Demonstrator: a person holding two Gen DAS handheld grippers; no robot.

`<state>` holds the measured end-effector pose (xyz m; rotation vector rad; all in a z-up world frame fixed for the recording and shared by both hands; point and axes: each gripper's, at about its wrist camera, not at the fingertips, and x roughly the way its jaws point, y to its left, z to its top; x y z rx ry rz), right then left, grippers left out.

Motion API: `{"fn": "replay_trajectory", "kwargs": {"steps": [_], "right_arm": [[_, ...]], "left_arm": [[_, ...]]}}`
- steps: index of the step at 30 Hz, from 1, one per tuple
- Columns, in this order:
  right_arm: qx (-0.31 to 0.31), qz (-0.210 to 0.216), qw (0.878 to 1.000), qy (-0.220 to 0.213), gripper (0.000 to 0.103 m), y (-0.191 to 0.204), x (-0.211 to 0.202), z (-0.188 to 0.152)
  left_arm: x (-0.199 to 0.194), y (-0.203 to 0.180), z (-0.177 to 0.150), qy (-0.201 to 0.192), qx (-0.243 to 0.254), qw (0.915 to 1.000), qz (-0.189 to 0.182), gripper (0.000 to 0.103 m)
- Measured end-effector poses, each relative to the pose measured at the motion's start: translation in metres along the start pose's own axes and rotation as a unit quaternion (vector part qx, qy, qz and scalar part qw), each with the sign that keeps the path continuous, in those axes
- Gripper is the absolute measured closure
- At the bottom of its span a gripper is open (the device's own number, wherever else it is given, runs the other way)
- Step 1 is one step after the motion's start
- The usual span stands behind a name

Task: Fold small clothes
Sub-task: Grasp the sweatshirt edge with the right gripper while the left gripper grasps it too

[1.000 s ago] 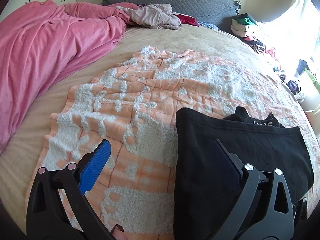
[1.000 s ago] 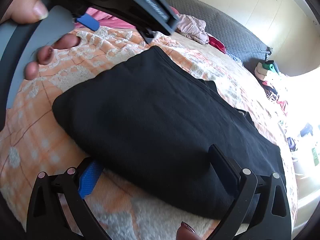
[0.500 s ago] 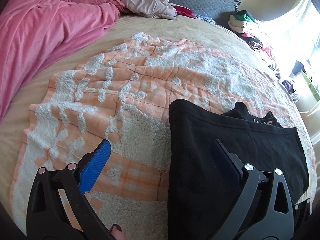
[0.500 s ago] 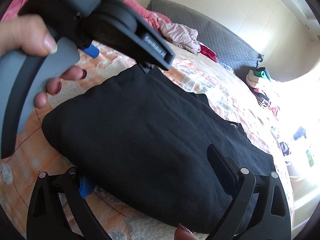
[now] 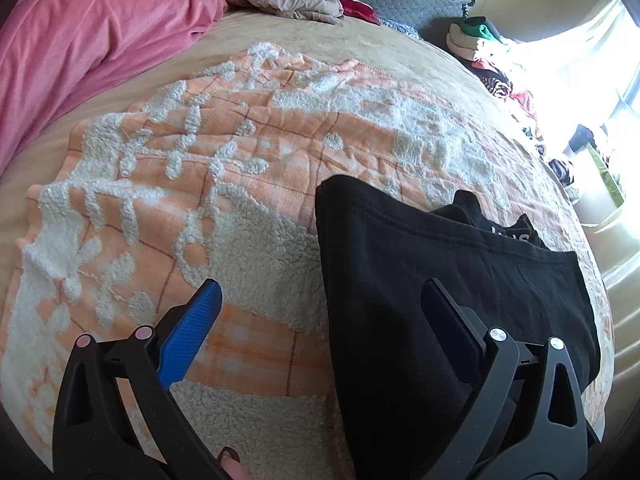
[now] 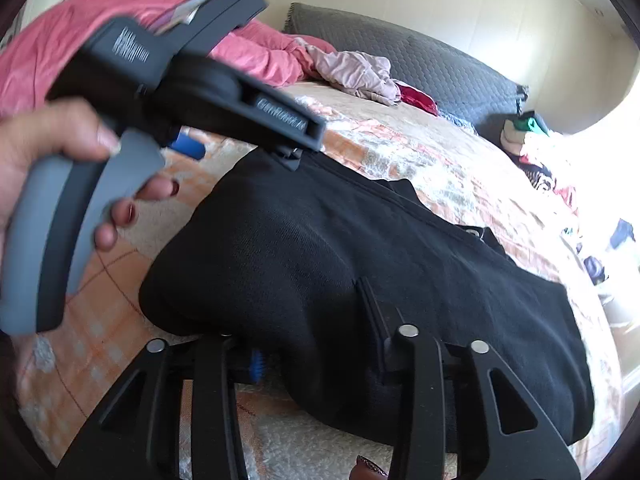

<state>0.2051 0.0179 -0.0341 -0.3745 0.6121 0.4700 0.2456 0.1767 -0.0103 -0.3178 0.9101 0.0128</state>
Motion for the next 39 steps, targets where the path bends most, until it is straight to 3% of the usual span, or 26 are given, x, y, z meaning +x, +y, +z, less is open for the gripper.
{"fn": "replay_trajectory", "kwargs": {"steps": [7, 13, 17, 21, 24, 27, 39], "right_arm": [[0.047, 0.025, 0.998, -0.016, 0.076, -0.006, -0.014, -0.004], [0.070, 0.032, 0.997, -0.025, 0.078, -0.013, -0.023, -0.007], [0.066, 0.031, 0.997, -0.025, 0.078, -0.013, -0.023, -0.007], [0.059, 0.025, 0.998, -0.025, 0.078, -0.013, -0.023, -0.008], [0.057, 0.021, 0.998, -0.027, 0.079, -0.012, -0.025, -0.009], [0.063, 0.021, 0.997, -0.033, 0.079, -0.015, -0.028, -0.009], [0.108, 0.025, 0.992, -0.063, 0.081, -0.045, -0.063, -0.016]], "left_arm": [[0.010, -0.007, -0.006, 0.024, -0.017, 0.9975, -0.065, 0.010], [0.008, -0.013, -0.009, 0.019, -0.029, 0.9937, -0.107, 0.010], [0.007, -0.019, -0.011, 0.020, -0.025, 0.9927, -0.116, 0.030], [0.005, -0.029, -0.013, 0.020, -0.013, 0.9915, -0.128, 0.063], [0.001, -0.036, -0.014, 0.015, -0.001, 0.9918, -0.127, 0.077], [-0.005, -0.044, -0.016, 0.002, 0.011, 0.9921, -0.125, 0.083], [-0.042, -0.090, -0.014, -0.027, 0.051, 0.9929, -0.104, 0.085]]}}
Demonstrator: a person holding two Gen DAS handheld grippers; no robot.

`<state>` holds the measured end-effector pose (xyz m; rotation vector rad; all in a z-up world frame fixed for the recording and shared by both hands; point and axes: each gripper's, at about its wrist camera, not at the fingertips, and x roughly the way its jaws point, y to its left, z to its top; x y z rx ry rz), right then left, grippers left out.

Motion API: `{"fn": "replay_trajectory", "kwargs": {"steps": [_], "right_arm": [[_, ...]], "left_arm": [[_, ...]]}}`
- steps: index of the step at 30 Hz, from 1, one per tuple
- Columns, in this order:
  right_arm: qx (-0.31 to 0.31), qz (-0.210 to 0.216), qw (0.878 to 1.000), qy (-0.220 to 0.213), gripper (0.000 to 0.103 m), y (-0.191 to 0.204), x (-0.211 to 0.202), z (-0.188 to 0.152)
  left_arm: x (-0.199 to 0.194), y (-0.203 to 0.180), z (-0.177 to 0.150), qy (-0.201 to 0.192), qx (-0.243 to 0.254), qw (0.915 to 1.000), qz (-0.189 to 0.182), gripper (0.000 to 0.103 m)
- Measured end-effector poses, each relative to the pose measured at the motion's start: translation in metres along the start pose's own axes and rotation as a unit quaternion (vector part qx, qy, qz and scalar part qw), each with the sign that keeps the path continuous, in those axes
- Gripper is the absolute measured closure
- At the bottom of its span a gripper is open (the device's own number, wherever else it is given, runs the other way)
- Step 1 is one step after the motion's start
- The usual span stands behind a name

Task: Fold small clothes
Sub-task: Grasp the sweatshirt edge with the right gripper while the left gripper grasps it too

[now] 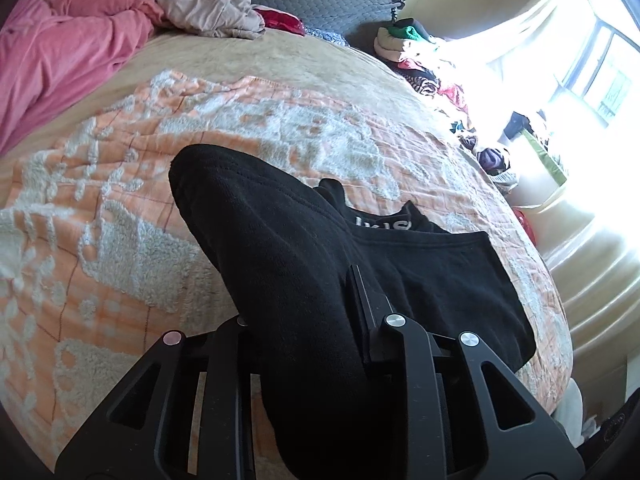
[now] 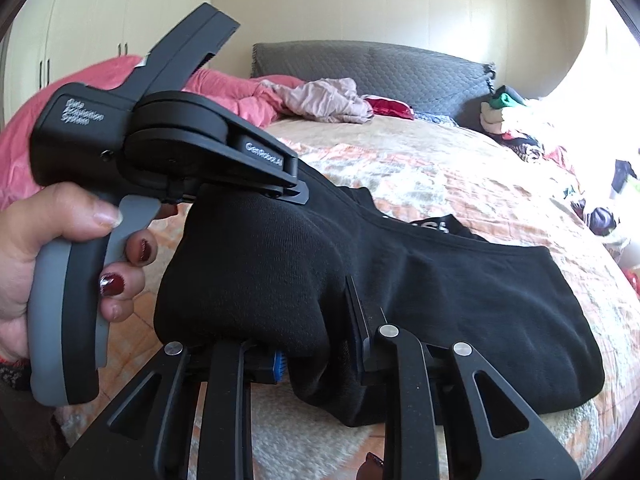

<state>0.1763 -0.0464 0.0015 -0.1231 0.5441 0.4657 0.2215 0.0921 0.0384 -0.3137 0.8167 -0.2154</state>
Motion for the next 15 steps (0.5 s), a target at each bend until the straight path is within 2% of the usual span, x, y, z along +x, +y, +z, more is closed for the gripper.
{"fn": "replay_trajectory", "kwargs": {"steps": [4, 15], "right_arm": [[0.024, -0.002, 1.000, -0.011, 0.082, -0.020, -0.016, 0.000], [0.106, 0.003, 0.994, -0.023, 0.083, -0.077, -0.046, -0.014]], "left_arm": [[-0.005, -0.024, 0.006, 0.001, -0.003, 1.0000, -0.002, 0.085], [0.013, -0.105, 0.014, 0.019, 0.047, 0.9987, 0.009, 0.085]]}}
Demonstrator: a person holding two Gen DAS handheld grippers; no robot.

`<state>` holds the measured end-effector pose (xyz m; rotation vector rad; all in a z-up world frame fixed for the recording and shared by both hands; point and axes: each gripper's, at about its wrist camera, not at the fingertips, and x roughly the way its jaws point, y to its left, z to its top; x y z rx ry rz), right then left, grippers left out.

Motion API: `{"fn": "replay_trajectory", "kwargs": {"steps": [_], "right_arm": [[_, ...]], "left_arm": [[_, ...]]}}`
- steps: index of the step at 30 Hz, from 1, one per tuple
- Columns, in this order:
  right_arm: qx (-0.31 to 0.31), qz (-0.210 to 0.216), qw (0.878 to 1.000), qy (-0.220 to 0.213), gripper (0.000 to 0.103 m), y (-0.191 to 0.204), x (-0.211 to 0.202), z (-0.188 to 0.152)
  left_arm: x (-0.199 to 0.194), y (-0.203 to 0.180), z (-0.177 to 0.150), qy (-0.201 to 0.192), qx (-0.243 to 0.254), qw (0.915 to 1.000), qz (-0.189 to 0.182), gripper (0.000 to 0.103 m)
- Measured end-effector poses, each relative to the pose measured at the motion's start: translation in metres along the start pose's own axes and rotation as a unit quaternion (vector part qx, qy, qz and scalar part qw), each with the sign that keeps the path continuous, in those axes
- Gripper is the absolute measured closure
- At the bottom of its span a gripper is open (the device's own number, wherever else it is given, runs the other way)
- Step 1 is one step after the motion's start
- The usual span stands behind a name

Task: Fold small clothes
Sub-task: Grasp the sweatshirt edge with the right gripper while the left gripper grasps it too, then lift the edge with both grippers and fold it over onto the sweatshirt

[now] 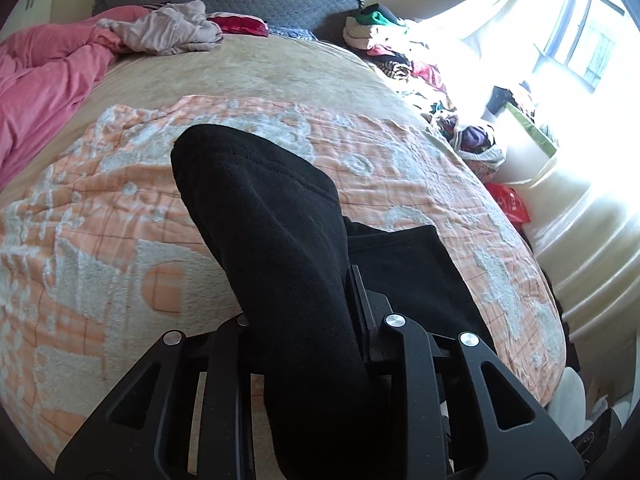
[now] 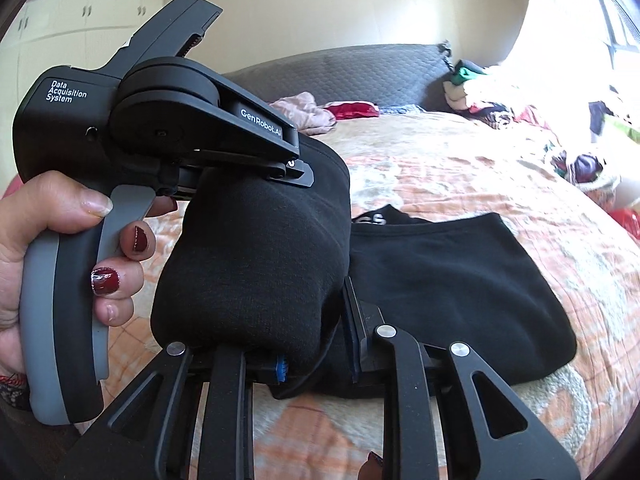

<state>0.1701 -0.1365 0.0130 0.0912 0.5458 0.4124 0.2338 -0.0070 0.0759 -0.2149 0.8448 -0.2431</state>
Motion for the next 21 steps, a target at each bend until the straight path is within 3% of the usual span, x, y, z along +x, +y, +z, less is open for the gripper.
{"fn": "replay_trajectory", "kwargs": {"steps": [11, 21], "right_arm": [[0.111, 0.045, 0.993, 0.017, 0.083, -0.057, -0.003, -0.012], [0.240, 0.088, 0.966, 0.039, 0.083, -0.094, -0.006, -0.033]], "left_arm": [[0.039, -0.058, 0.001, 0.035, 0.031, 0.9986, 0.023, 0.085], [0.072, -0.091, -0.002, 0.070, 0.046, 0.9959, 0.033, 0.079]]}}
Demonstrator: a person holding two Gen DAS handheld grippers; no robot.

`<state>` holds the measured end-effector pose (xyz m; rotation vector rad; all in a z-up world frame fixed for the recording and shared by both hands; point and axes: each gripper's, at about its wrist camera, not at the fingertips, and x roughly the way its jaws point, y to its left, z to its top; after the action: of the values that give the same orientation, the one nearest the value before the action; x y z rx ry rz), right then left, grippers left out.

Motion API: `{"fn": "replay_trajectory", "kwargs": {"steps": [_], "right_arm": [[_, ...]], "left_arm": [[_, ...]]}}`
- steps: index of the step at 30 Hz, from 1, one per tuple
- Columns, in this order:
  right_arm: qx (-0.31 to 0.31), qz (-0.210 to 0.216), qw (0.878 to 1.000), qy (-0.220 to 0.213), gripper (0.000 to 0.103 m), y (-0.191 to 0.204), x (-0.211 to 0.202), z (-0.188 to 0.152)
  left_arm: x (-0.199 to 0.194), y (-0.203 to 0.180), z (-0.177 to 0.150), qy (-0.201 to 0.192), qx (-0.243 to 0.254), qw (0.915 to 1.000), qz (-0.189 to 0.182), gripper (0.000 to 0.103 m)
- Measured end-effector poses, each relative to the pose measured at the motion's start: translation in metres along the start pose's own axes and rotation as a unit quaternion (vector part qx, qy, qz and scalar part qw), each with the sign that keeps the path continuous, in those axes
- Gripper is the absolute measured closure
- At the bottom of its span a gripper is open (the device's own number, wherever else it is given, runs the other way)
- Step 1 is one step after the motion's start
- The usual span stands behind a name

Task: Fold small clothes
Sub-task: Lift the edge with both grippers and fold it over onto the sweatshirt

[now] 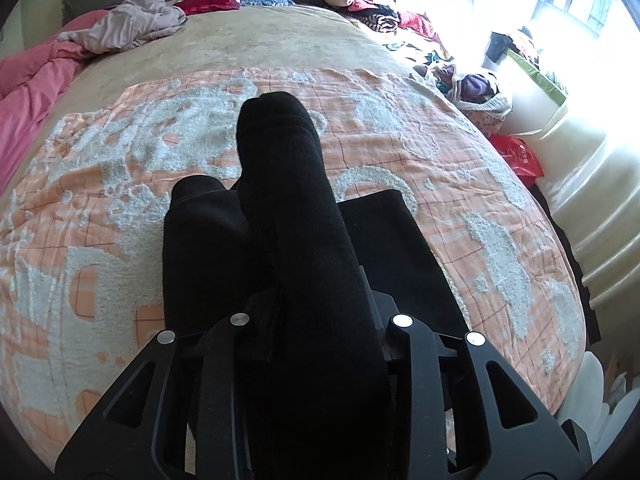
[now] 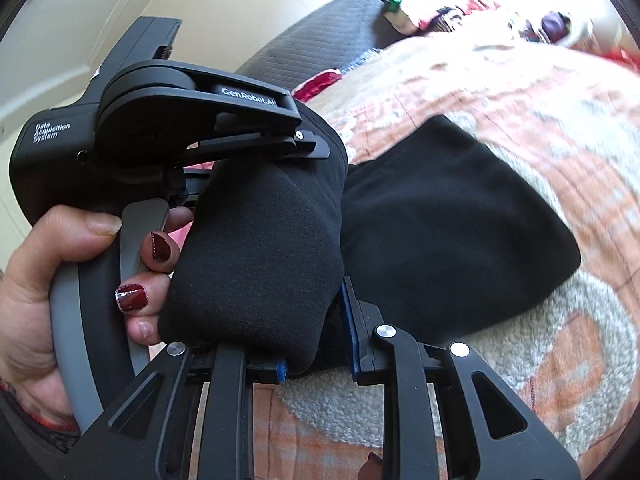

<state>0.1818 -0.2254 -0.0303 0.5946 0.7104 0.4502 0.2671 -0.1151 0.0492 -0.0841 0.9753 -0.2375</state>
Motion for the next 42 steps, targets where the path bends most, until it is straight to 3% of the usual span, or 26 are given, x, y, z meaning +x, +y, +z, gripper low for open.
{"fn": "replay_trajectory", "kwargs": {"steps": [14, 15, 16, 17, 19, 22, 26, 29, 32, 37, 40, 42], "right_arm": [[0.136, 0.053, 0.989, 0.019, 0.082, -0.041, -0.013, -0.007], [0.146, 0.058, 0.987, 0.020, 0.081, -0.043, -0.014, -0.008], [0.154, 0.060, 0.986, 0.022, 0.081, -0.045, -0.015, -0.008], [0.162, 0.065, 0.984, 0.023, 0.081, -0.048, -0.016, -0.007], [0.179, 0.074, 0.981, 0.021, 0.079, -0.054, -0.020, -0.009], [0.187, 0.074, 0.979, 0.018, 0.079, -0.059, -0.029, -0.007], [0.202, 0.087, 0.975, 0.037, 0.069, -0.062, -0.038, -0.006], [0.183, 0.076, 0.979, 0.047, 0.054, -0.057, -0.050, -0.001], [0.167, 0.065, 0.983, 0.044, 0.033, -0.051, -0.065, 0.009], [0.105, -0.001, 0.994, -0.018, 0.032, -0.034, -0.108, 0.038], [0.049, 0.022, 0.999, 0.003, 0.034, -0.017, -0.100, 0.063], [-0.005, 0.006, 1.000, 0.027, 0.047, -0.005, -0.080, 0.079]], "left_arm": [[0.042, -0.032, 0.008, 0.053, 0.021, 0.9983, 0.013, 0.066], [0.045, -0.035, 0.009, 0.058, 0.023, 0.9979, 0.015, 0.062], [0.046, -0.036, 0.010, 0.061, 0.022, 0.9979, 0.010, 0.049], [0.046, -0.037, 0.013, 0.062, 0.017, 0.9979, 0.000, 0.043], [0.046, -0.040, 0.019, 0.062, 0.005, 0.9980, -0.013, 0.036], [0.045, -0.044, 0.024, 0.058, 0.003, 0.9981, -0.019, 0.036], [0.020, -0.035, 0.026, 0.014, -0.012, 0.9990, -0.040, 0.036], [-0.002, -0.017, 0.025, -0.016, -0.026, 0.9989, -0.035, 0.033], [-0.021, 0.006, 0.017, -0.044, -0.017, 0.9989, 0.004, 0.033], [-0.030, 0.042, -0.016, -0.056, -0.020, 0.9971, 0.048, 0.033], [-0.019, 0.051, -0.035, -0.042, -0.013, 0.9972, 0.060, 0.033], [-0.010, 0.050, -0.044, -0.033, -0.006, 0.9973, 0.066, 0.033]]}}
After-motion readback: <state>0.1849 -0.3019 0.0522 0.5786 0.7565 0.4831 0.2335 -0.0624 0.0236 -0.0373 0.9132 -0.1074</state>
